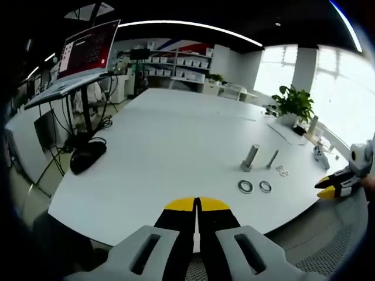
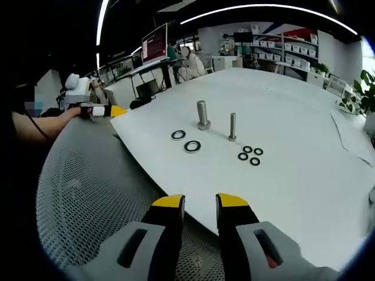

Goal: Place the washer onto the threaded stud by aligning its center hole with the stud, sliding it down to the base, and recovering from edge contact or off-axis alignment until the washer reaches the visible bottom stop.

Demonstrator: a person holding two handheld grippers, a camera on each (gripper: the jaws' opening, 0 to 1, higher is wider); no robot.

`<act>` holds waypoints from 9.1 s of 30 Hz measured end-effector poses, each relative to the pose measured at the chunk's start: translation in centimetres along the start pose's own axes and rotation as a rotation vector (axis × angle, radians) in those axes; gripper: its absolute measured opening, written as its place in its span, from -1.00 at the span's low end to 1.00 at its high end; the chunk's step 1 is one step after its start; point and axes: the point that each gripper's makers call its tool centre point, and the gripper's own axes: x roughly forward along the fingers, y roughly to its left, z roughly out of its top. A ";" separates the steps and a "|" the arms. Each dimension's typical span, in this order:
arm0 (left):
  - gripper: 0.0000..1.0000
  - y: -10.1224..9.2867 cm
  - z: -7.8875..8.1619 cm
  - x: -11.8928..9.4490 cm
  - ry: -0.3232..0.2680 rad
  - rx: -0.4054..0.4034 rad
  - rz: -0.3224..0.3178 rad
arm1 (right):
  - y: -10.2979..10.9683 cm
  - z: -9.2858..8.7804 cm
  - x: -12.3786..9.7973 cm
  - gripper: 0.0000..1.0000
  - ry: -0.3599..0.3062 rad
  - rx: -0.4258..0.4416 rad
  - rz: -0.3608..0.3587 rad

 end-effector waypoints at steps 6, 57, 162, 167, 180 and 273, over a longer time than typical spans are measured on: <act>-1.00 0.0 -0.1 0.0 0.009 0.005 -0.002 | -0.1 -0.1 0.0 -0.52 0.006 0.004 -0.004; -1.00 -7.4 -3.8 4.7 0.558 0.570 -0.334 | -0.6 -0.1 -0.1 -0.52 0.001 0.018 -0.032; -0.63 -12.0 -3.7 11.7 0.743 1.054 -0.422 | -0.5 0.0 -0.1 -0.52 -0.007 0.015 -0.021; -0.63 -12.1 -2.7 11.3 0.737 1.038 -0.421 | -0.5 0.0 -0.1 -0.52 -0.009 0.015 -0.020; -0.63 -14.1 1.4 10.8 0.662 1.036 -0.419 | -0.6 0.1 -0.1 -0.52 -0.010 0.016 -0.026; -0.55 -12.9 -1.5 16.5 0.855 0.986 -0.404 | -1.0 0.3 -0.3 -0.55 -0.029 0.035 -0.051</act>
